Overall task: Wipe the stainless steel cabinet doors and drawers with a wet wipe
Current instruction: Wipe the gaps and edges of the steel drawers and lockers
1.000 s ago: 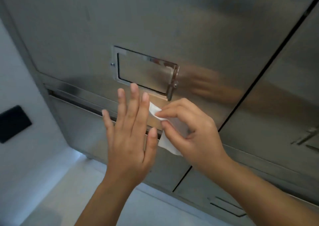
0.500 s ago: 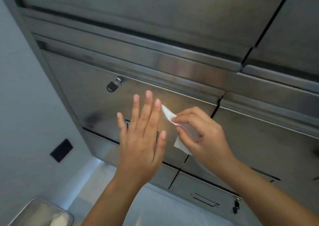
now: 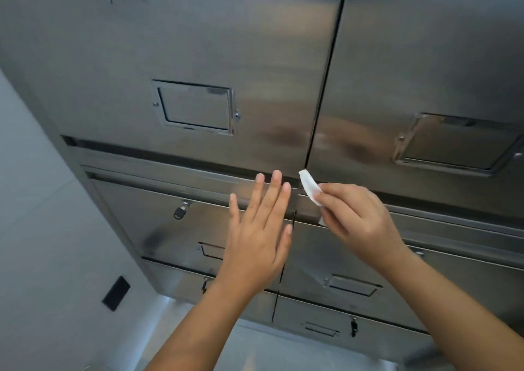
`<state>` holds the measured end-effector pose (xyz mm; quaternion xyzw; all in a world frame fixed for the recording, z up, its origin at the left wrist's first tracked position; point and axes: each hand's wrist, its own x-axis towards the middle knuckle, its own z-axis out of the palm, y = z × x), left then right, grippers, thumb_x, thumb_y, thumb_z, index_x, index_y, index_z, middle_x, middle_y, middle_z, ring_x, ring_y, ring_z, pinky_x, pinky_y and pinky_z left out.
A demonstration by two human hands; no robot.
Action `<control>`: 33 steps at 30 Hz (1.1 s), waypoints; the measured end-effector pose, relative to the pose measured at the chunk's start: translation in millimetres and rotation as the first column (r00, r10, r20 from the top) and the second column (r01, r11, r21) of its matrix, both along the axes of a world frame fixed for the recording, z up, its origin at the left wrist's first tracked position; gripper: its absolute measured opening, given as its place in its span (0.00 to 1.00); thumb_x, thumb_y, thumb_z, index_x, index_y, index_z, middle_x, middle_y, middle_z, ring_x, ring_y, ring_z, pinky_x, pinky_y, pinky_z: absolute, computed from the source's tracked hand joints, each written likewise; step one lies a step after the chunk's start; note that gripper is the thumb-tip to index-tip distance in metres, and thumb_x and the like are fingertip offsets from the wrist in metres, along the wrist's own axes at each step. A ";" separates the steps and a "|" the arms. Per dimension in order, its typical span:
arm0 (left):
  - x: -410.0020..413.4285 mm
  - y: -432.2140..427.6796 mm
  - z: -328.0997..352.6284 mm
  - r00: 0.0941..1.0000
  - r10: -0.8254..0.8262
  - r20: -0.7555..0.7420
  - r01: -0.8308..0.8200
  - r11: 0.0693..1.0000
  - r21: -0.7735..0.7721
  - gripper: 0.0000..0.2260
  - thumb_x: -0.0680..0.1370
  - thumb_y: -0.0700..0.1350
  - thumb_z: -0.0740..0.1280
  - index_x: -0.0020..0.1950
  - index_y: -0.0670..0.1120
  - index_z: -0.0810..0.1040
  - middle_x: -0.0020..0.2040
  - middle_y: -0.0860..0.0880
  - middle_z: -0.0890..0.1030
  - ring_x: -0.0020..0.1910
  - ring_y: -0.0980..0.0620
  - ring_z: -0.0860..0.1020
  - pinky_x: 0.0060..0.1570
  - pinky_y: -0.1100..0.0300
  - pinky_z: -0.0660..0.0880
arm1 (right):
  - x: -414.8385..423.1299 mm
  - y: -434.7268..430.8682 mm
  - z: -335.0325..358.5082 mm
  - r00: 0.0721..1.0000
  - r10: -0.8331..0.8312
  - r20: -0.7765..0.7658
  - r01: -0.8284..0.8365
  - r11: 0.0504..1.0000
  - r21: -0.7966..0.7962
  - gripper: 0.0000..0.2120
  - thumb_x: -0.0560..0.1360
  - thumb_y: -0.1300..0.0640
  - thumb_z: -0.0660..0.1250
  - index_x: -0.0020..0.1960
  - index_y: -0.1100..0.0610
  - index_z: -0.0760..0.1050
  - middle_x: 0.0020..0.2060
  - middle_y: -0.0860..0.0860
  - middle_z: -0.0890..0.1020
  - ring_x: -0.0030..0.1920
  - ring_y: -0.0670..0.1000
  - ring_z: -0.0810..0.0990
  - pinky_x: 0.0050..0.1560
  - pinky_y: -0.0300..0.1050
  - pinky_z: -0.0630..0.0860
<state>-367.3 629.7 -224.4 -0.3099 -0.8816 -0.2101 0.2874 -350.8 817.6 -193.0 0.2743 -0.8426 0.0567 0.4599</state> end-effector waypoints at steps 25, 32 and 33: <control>-42.8 84.4 -54.6 0.999 0.029 0.031 -0.023 0.980 -0.196 0.26 0.78 0.49 0.52 0.75 0.46 0.51 0.77 0.52 0.43 0.74 0.49 0.52 0.65 0.35 0.48 | -23.9 79.6 -101.1 0.856 -0.492 -0.156 0.511 0.764 0.394 0.26 0.76 0.61 0.53 0.74 0.58 0.56 0.74 0.54 0.59 0.71 0.52 0.62 0.69 0.59 0.50; -33.1 95.8 -52.3 0.996 0.068 0.051 -0.055 0.972 -0.227 0.25 0.77 0.48 0.53 0.74 0.43 0.58 0.74 0.44 0.56 0.72 0.42 0.58 0.62 0.34 0.55 | 8.4 108.8 -117.2 0.752 -0.654 -0.083 0.636 0.686 0.355 0.31 0.79 0.49 0.52 0.76 0.59 0.46 0.76 0.57 0.42 0.75 0.57 0.44 0.70 0.61 0.46; -30.9 96.3 -52.6 0.996 0.071 0.051 -0.057 0.969 -0.241 0.25 0.77 0.48 0.53 0.73 0.43 0.58 0.74 0.44 0.56 0.72 0.43 0.58 0.62 0.34 0.54 | 11.0 109.0 -117.7 0.744 -0.666 -0.061 0.645 0.690 0.329 0.31 0.78 0.49 0.52 0.76 0.60 0.46 0.76 0.57 0.42 0.75 0.57 0.44 0.70 0.61 0.46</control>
